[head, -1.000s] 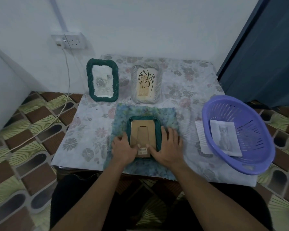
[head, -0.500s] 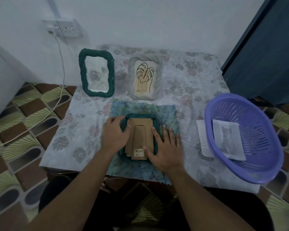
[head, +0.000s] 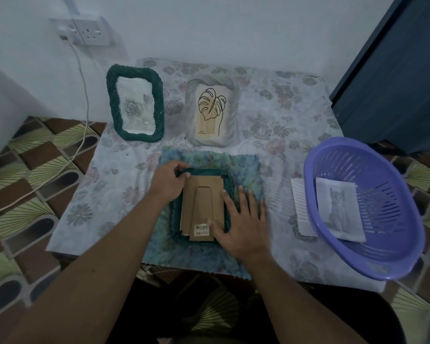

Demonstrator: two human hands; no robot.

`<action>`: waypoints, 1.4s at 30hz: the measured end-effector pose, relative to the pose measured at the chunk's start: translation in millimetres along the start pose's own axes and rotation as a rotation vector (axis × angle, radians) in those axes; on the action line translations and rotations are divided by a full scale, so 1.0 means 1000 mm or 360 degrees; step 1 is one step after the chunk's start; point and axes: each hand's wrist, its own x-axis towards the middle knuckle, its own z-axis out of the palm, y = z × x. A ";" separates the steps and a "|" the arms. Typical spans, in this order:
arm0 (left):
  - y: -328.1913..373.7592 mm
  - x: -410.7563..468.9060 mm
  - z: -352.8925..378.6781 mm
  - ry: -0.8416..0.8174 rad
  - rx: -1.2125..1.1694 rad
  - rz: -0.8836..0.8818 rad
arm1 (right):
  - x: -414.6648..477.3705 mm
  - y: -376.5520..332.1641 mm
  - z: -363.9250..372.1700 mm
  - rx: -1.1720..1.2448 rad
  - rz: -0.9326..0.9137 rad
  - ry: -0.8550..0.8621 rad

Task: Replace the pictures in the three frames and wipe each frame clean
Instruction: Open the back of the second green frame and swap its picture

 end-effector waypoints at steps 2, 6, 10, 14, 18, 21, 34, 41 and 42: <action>0.000 0.006 0.000 0.0000 -0.0015 -0.0047 | 0.000 0.000 -0.001 -0.0031 0.0002 -0.0022; 0.004 0.011 0.005 0.0078 -0.0002 -0.0105 | 0.000 -0.001 -0.001 -0.0001 0.0003 -0.0010; 0.005 0.011 0.011 0.0186 -0.0011 -0.0127 | 0.000 0.000 0.000 -0.0001 0.0003 0.0006; 0.006 0.006 0.013 0.0257 -0.0054 -0.0111 | 0.000 -0.001 -0.001 0.0033 -0.0003 0.0017; -0.002 -0.012 0.009 0.0226 -0.0156 0.0080 | 0.000 -0.001 -0.001 -0.0010 0.0000 -0.0010; -0.021 -0.035 0.006 0.0250 0.0017 0.0290 | 0.000 -0.001 -0.001 -0.0011 0.0009 -0.0010; -0.048 -0.087 0.015 0.0012 0.0967 0.0231 | 0.000 -0.003 -0.003 -0.0056 0.0037 -0.0033; -0.047 -0.087 0.014 -0.0003 0.0958 0.0221 | 0.000 -0.002 -0.001 -0.0053 0.0043 0.0001; -0.047 -0.087 0.014 -0.0003 0.0954 0.0217 | -0.001 -0.003 -0.001 -0.0059 0.0045 0.0004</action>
